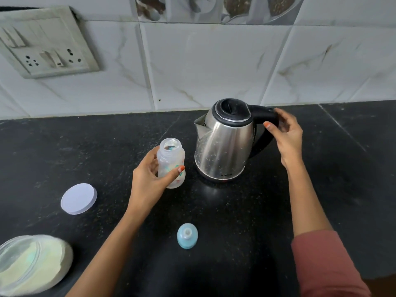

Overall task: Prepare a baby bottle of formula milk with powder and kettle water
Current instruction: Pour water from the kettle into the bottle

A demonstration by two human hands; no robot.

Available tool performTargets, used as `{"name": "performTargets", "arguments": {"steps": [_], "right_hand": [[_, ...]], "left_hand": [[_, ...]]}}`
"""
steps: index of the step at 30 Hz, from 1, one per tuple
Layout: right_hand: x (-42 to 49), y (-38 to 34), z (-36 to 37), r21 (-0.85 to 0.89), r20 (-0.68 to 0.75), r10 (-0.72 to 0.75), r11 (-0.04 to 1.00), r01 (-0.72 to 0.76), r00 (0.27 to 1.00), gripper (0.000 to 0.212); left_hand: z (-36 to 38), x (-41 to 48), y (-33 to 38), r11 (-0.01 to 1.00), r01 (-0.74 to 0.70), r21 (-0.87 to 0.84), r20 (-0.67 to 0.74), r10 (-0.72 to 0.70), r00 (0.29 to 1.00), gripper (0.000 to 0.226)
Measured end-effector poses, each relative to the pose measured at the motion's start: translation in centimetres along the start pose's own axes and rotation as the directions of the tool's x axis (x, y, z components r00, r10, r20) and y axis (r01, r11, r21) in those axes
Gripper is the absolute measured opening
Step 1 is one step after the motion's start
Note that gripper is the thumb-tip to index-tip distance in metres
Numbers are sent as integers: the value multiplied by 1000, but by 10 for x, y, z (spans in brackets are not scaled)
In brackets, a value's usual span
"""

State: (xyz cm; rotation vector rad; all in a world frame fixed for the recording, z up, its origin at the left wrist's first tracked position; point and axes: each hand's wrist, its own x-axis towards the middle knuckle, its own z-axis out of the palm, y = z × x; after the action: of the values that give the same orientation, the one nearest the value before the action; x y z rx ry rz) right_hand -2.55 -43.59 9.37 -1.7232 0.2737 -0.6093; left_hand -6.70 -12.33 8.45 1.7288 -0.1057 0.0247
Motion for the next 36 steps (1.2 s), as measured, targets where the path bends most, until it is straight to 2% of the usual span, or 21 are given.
{"name": "performTargets", "arguments": {"steps": [4,7,10,13,17,25,36], "right_hand": [[21,14,-4,-38,133,71,997,-66,989,42],[33,20,-5,-53,220,114,993,-104,969,26],[43,25,-5,71,320,98,989,-127,942,47],[49,32,-4,200,402,66,967,-158,913,54],[47,30,2,281,416,35,945,-166,909,48],[34,9,15,293,363,-24,952,-90,931,38],[19,-45,28,139,482,-111,989,49,869,34]], "left_hand": [[-1,12,-8,999,36,22,-8,-36,999,68],[-2,16,-12,998,55,36,-15,-55,998,69],[0,21,-16,996,77,37,-30,-76,997,70],[2,24,-20,995,89,41,-36,-87,996,67],[6,27,-23,994,101,41,-33,-100,994,65],[8,30,-36,990,115,85,-52,-111,992,61],[-6,24,-53,987,109,122,-89,-98,991,57]]}}
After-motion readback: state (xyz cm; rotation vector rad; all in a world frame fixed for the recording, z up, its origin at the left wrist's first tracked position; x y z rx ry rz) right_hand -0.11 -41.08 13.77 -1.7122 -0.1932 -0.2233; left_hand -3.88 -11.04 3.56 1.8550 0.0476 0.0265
